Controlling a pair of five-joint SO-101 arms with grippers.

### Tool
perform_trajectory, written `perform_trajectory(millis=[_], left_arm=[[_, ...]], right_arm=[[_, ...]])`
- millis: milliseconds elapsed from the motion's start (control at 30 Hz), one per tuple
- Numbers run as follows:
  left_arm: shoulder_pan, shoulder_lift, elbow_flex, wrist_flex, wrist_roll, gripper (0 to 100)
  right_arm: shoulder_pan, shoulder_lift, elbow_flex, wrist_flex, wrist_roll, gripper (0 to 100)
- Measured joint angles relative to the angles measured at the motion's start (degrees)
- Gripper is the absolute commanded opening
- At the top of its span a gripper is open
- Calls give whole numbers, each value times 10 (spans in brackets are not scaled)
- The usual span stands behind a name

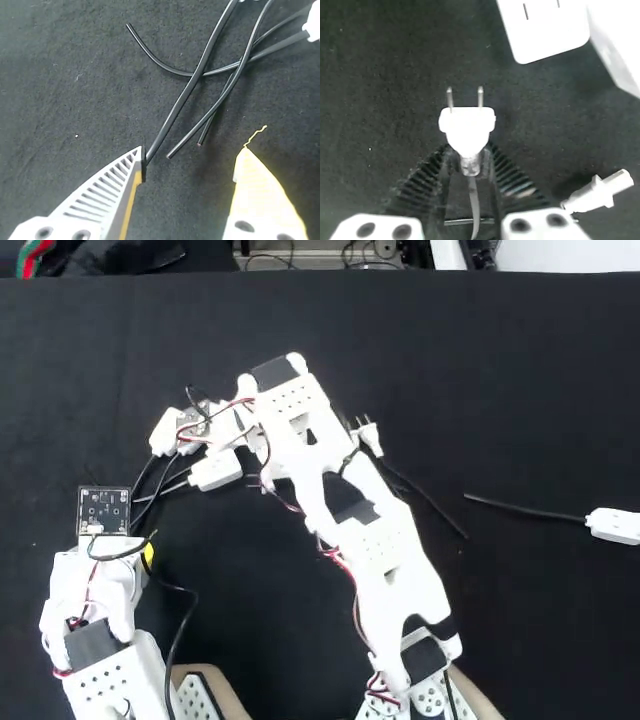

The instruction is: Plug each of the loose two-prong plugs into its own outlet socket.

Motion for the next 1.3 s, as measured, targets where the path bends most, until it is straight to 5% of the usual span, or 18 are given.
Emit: perform_trajectory(millis=[333,700,1000,1300], left_arm=[[0,0,0,0,0,289],[0,0,0,0,0,289],[0,0,0,0,0,289],[0,0,0,0,0,289]], right_arm=[[13,-45,4,1,-75,133],[-5,-265,221,1,-456,131],[-25,-354,501,-113,-664,139],[-25,-355,532,-214,-1016,420]])
